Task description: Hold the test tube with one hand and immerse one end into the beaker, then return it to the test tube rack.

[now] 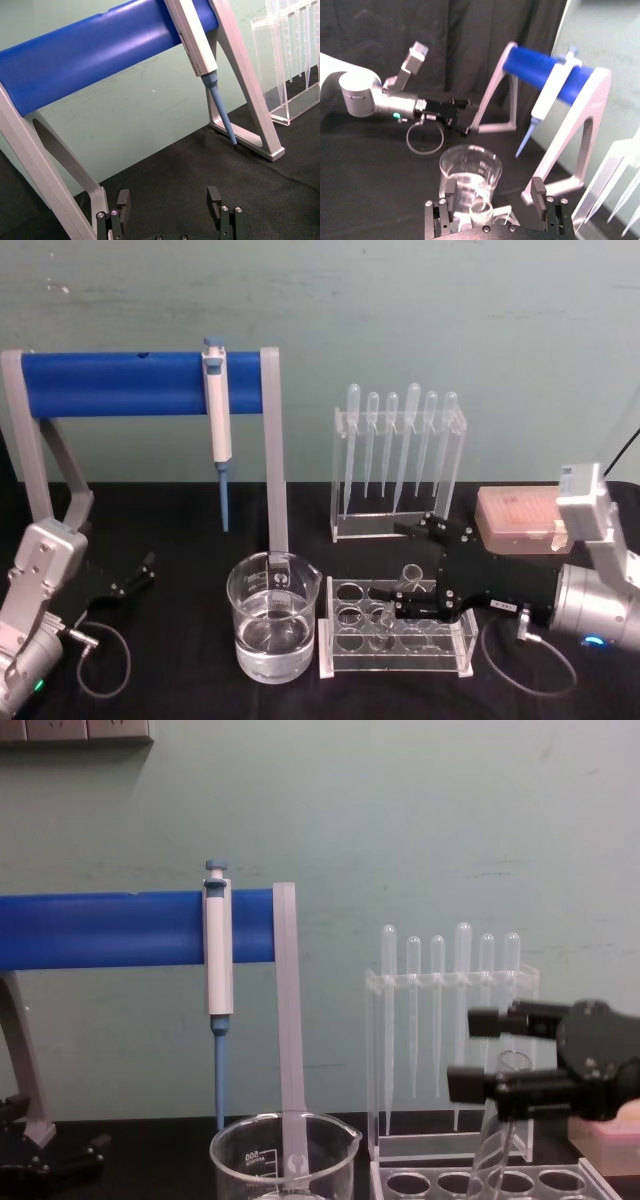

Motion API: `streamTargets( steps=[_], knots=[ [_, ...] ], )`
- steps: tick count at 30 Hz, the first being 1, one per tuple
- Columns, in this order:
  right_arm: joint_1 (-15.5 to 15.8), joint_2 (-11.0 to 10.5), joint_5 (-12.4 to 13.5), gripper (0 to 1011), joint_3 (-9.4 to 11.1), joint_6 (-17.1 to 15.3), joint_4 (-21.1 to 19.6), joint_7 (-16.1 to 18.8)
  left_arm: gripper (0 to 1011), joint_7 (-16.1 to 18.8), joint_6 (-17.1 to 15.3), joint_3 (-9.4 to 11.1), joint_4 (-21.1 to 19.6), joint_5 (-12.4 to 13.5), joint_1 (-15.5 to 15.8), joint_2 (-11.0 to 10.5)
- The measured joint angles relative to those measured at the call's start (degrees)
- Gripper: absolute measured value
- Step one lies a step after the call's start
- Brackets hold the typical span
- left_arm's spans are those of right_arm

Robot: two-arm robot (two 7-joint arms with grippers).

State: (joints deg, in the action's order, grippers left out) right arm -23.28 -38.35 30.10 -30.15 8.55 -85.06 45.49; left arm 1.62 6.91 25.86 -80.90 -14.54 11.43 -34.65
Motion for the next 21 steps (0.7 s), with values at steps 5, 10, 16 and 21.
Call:
streamTargets(
  steps=[5,10,16,21],
  knots=[
    [1.56,0.05,0.03,1000,2.06,4.41,-1.80,-0.38,1000,0.00,0.00,0.00,0.00,0.00,0.00,0.00],
    [5.14,0.12,-0.56,1000,5.82,9.85,-4.28,-4.09,1000,0.00,0.00,0.00,0.00,-0.01,0.00,0.00],
    [11.75,0.94,-4.08,1000,10.80,10.00,-7.49,-15.88,1000,0.00,0.00,0.00,0.00,0.00,0.00,0.00],
    [15.01,2.95,-6.32,1000,12.55,3.63,-8.37,-24.77,1000,0.00,0.00,0.00,0.00,0.00,0.00,0.00]
  ],
)
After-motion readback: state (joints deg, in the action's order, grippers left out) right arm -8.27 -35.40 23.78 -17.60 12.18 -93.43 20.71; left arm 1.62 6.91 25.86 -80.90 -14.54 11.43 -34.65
